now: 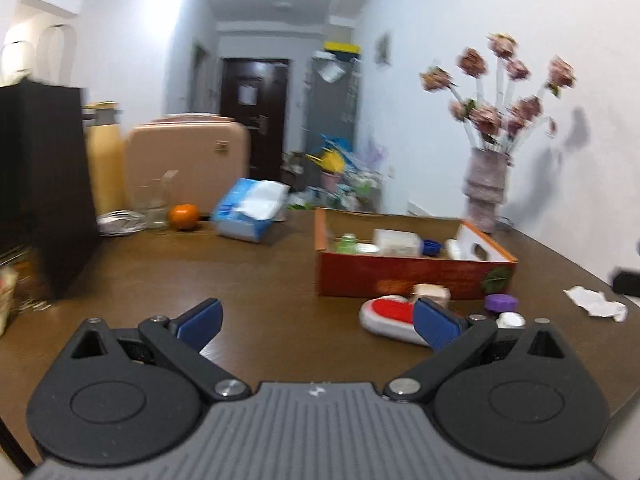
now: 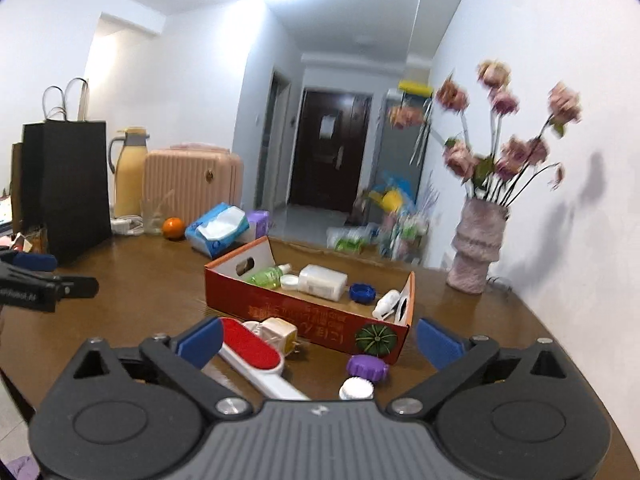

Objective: Organize rigid objects
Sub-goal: 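Withdraw both tools from the box back over the table, then grasp the white plug adapter with the left gripper while the right gripper grasps the white round cap, then carry the adapter and white cap into the box and release both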

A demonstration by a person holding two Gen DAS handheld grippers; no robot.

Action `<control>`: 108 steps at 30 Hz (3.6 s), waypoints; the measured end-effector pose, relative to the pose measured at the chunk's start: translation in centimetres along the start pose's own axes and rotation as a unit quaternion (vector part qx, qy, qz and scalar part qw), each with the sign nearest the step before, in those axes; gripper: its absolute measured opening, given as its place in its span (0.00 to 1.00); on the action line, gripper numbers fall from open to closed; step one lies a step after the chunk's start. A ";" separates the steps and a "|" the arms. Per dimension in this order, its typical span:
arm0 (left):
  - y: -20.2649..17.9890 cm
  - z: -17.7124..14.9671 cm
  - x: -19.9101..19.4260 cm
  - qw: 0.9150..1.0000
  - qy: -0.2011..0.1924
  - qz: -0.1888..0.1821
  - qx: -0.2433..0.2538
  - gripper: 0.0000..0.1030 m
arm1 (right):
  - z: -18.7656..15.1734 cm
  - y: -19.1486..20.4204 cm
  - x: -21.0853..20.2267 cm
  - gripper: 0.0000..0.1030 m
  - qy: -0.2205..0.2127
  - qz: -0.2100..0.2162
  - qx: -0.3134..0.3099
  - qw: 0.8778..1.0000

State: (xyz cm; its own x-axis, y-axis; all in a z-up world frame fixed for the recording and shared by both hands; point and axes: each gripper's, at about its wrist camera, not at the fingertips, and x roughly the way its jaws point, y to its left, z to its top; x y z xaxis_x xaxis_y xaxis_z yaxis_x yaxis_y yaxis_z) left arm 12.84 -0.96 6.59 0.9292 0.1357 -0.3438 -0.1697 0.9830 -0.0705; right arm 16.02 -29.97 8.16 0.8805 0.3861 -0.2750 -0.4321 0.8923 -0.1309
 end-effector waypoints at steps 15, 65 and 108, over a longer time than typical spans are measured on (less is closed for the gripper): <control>0.5 -4.6 1.5 0.997 0.078 -0.012 0.009 1.00 | -7.2 2.6 -0.1 1.00 0.055 -0.026 0.054 0.997; -12.8 1.3 22.2 0.971 0.134 -0.187 0.069 0.51 | -5.6 -7.8 17.7 0.37 0.149 -0.019 0.118 0.982; -3.7 0.5 -0.5 0.986 0.028 -0.161 -0.009 0.51 | -3.0 0.6 -1.3 0.37 0.026 -0.021 0.099 0.995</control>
State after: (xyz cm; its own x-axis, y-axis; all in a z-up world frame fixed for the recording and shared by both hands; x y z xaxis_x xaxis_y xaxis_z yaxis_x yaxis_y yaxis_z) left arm 13.15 -4.56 7.49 0.9160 -0.1914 -0.3526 0.1253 0.9714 -0.2016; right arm 13.98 -30.61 5.63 0.8833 0.3402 -0.3225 -0.3445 0.9377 0.0454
